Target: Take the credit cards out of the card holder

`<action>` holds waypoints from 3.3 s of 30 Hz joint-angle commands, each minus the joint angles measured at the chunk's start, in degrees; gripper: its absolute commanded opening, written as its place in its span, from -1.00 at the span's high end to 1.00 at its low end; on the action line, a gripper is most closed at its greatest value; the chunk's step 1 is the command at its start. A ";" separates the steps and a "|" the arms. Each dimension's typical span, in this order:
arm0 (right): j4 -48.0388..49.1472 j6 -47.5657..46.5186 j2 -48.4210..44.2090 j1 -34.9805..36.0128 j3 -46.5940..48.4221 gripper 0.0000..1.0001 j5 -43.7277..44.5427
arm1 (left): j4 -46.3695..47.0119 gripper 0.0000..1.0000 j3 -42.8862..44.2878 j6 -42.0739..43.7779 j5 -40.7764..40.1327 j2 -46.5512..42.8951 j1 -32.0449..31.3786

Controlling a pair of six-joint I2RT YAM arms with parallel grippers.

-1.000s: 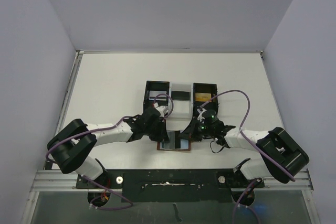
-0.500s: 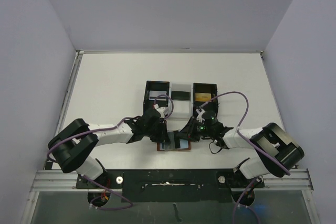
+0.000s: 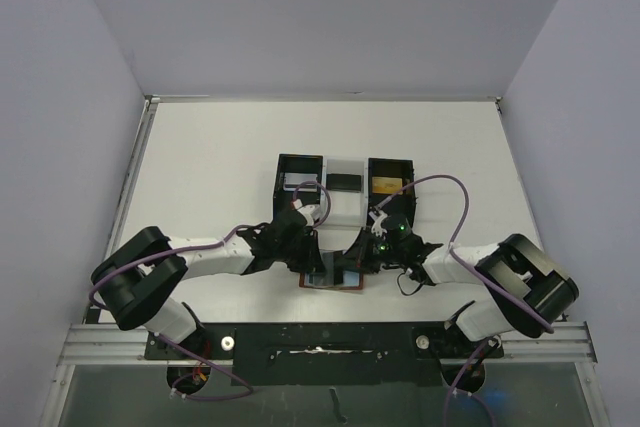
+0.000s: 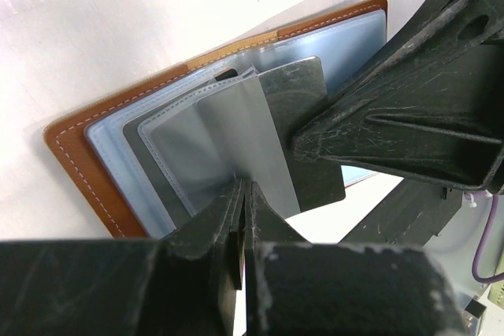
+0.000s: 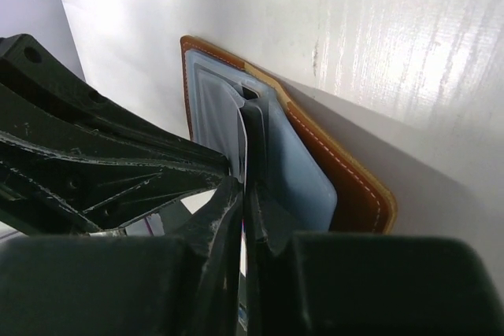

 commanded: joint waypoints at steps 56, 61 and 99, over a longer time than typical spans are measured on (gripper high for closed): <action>-14.59 -3.22 -13.64 -4.85 1.75 1.00 0.67 | 4.48 1.00 -1.92 -5.40 -0.76 1.38 -1.43; -20.05 -5.68 -18.98 -5.59 3.53 1.00 1.52 | 0.41 1.00 -1.16 -4.75 -5.40 -1.51 -1.29; -15.68 -76.75 -12.22 1.72 26.43 1.00 33.78 | -23.60 -0.44 5.95 20.53 -19.45 -29.62 33.48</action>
